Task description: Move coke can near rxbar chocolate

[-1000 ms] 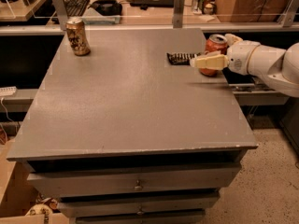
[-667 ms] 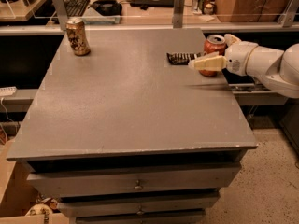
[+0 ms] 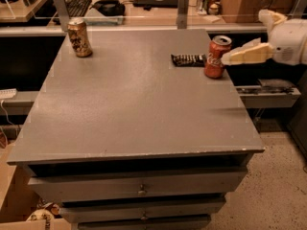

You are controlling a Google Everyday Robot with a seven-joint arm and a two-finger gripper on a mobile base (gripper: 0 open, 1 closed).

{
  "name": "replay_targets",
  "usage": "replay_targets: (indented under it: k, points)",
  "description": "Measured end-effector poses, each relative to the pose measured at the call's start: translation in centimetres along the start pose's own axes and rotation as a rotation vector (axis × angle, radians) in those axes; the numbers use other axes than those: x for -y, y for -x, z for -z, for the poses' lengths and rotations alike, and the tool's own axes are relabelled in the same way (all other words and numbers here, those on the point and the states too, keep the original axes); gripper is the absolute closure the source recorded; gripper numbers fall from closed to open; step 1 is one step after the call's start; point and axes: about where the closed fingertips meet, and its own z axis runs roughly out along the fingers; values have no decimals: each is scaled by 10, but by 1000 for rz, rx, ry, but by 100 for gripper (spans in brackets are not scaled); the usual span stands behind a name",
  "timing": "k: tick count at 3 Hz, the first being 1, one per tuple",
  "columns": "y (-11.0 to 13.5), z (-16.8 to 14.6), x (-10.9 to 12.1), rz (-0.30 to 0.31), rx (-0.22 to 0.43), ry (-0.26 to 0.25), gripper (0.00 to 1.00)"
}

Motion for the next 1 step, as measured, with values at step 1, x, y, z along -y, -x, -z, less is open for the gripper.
replay_targets:
  k: [1]
  points:
    - [54,23,-28,97,-73,87,0]
